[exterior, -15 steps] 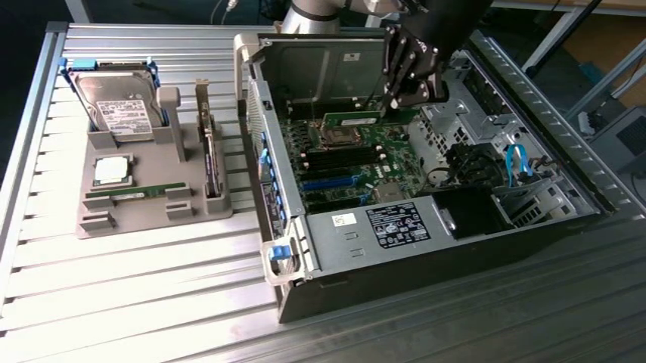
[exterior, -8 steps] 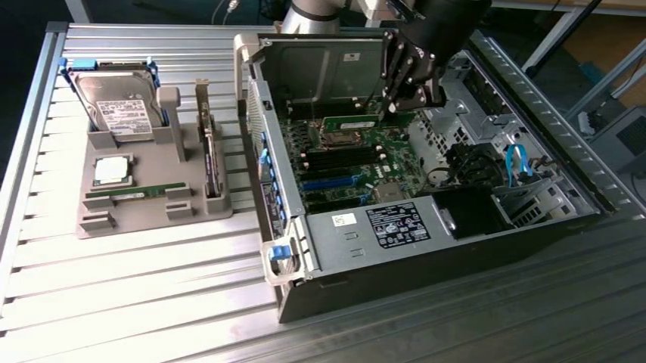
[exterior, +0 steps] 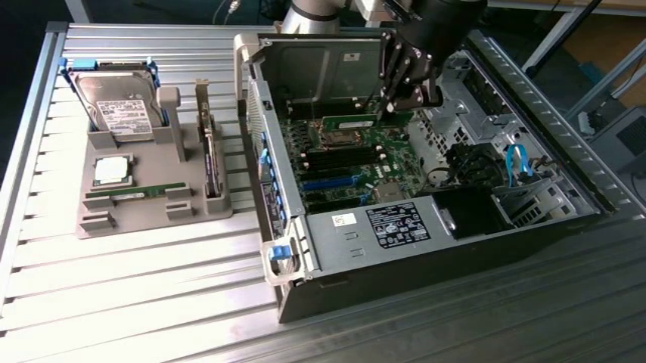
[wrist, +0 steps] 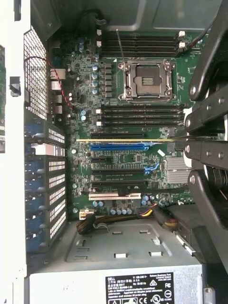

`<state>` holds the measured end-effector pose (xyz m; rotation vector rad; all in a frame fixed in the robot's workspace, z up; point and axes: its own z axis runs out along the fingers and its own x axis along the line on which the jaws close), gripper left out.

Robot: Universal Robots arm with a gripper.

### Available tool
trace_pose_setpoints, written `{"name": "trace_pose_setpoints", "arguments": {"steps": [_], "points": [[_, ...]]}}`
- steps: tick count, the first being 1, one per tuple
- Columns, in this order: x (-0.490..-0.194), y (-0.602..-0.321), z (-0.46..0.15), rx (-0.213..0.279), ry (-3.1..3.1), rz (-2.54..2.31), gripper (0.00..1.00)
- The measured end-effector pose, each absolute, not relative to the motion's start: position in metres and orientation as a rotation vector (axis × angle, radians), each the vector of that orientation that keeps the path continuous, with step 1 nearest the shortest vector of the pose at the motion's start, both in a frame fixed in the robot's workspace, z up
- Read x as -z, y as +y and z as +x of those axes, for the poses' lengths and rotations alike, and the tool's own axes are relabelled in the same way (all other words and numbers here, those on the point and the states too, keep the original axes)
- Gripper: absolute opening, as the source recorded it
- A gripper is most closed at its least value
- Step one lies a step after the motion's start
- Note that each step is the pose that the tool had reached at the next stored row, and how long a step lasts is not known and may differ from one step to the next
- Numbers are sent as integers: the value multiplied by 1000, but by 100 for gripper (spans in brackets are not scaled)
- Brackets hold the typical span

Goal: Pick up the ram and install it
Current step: 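Pick up the ram and move it above insertion slot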

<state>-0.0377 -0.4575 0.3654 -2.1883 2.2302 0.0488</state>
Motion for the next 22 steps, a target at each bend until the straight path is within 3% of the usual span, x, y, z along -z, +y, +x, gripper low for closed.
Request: {"name": "trace_pose_setpoints", "arguments": {"steps": [22], "points": [[-365, -430, -38, -49, 2230, -2188, 13]]}}
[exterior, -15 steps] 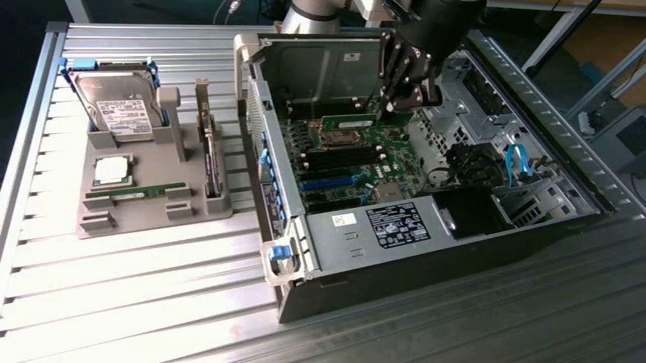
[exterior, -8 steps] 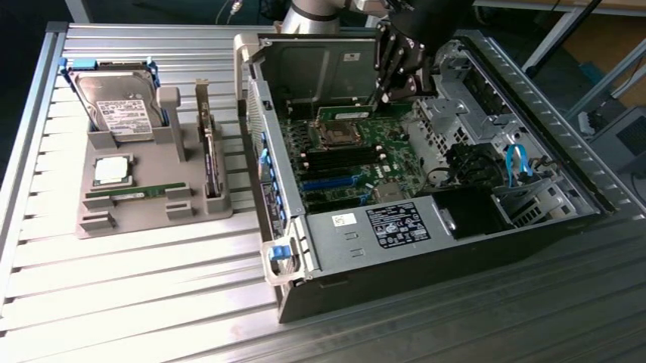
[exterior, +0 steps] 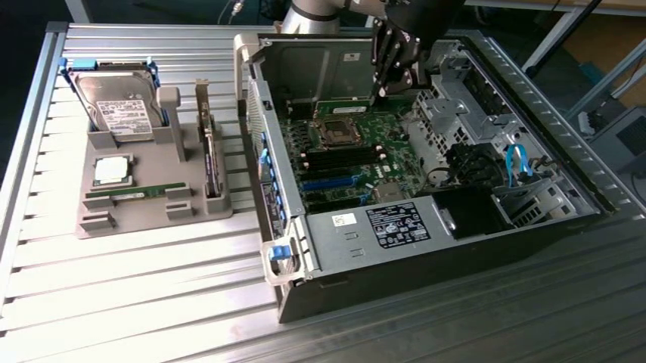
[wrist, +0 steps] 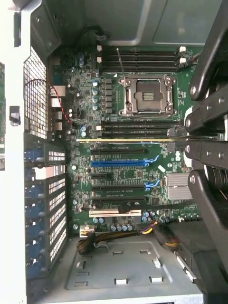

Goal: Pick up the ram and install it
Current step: 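Pick up the ram and move it above insertion slot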

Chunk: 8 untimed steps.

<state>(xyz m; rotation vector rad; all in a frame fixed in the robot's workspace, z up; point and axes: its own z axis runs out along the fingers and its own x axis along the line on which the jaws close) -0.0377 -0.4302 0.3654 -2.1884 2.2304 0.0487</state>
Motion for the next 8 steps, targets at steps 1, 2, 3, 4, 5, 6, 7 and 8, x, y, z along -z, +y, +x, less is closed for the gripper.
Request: {"name": "trace_pose_setpoints", "arguments": {"steps": [1, 2, 3, 4, 5, 6, 7, 8], "points": [[-365, -430, -38, -49, 2230, -2189, 13], [-365, -430, -38, -49, 2230, -2188, 13], [-365, -430, -38, -49, 2230, -2188, 13], [-365, -430, -38, -49, 2230, -2188, 13], [-365, -430, -38, -49, 2230, -2188, 13], [-365, -430, -38, -49, 2230, -2188, 13], [-364, -430, -38, -49, 2230, -2188, 13], [-363, -430, -38, -49, 2230, -2188, 13]]}}
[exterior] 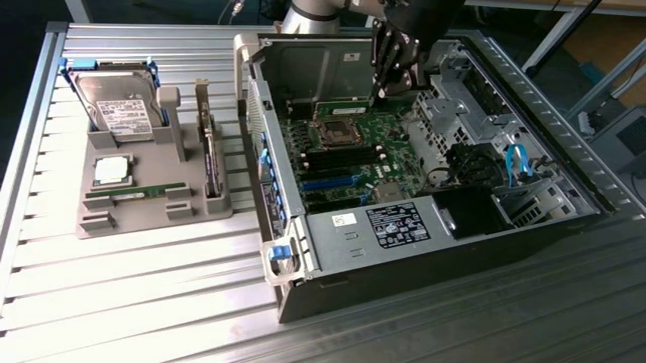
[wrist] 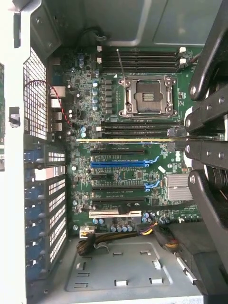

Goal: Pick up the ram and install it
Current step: 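Pick up the ram and move it above insertion slot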

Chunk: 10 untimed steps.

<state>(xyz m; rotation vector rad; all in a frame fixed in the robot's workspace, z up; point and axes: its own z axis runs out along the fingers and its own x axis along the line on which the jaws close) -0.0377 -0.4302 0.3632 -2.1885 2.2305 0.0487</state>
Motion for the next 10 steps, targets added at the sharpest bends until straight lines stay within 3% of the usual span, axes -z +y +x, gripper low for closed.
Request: {"name": "trace_pose_setpoints", "arguments": {"steps": [10], "points": [[-352, -430, -38, -49, 2230, -2188, 13]]}}
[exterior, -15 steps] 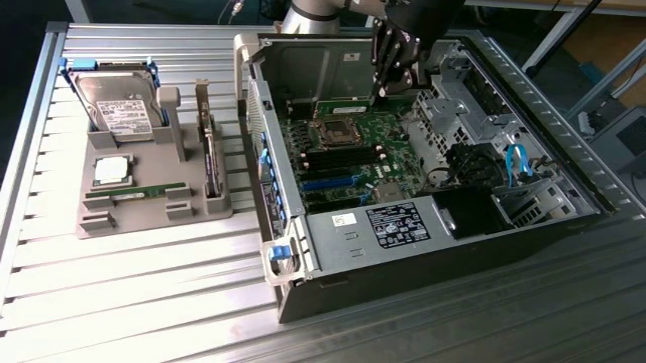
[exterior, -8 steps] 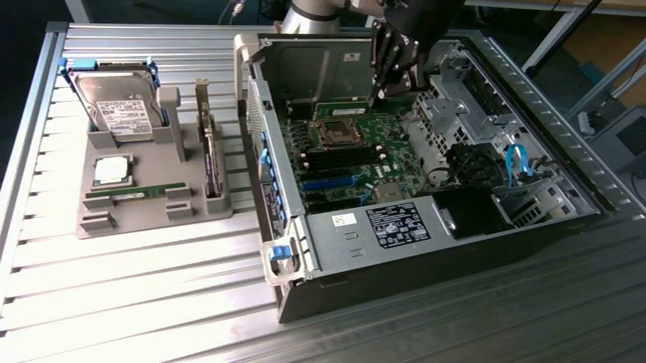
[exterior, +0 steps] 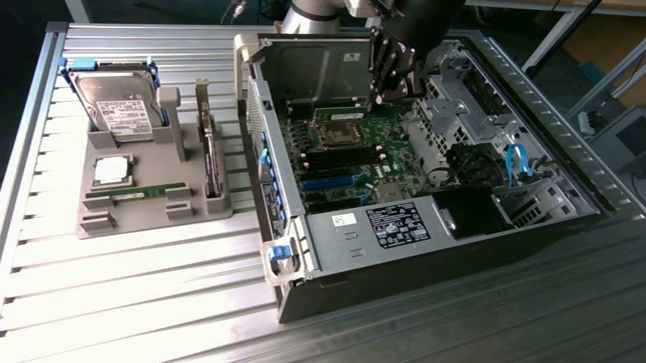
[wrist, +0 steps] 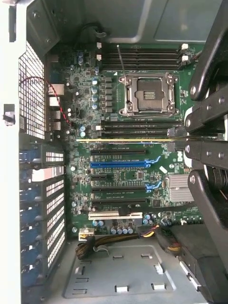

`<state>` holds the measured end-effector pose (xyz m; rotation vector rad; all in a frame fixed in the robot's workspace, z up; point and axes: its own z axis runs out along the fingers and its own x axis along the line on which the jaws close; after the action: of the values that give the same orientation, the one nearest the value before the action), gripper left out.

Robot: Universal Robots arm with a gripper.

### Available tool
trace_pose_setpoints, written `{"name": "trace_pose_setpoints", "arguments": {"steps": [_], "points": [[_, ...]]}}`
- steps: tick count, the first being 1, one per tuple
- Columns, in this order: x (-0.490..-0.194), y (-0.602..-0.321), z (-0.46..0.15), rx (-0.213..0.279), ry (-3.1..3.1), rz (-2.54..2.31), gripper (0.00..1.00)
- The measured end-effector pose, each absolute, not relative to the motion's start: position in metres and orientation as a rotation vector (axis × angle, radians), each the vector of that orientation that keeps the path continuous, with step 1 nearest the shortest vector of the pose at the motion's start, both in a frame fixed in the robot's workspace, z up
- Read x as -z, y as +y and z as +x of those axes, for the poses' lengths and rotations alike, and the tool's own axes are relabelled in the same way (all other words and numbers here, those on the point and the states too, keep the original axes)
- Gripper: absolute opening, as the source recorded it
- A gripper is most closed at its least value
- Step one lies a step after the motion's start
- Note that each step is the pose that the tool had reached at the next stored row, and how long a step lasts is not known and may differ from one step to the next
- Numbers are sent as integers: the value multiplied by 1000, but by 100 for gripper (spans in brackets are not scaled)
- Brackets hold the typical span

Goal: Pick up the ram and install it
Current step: 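Pick up the ram and move it above insertion slot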

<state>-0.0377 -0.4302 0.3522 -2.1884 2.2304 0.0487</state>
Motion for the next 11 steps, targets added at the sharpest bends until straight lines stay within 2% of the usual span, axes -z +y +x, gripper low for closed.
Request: {"name": "trace_pose_setpoints", "arguments": {"steps": [11], "points": [[-339, -430, -38, -49, 2231, -2188, 13]]}}
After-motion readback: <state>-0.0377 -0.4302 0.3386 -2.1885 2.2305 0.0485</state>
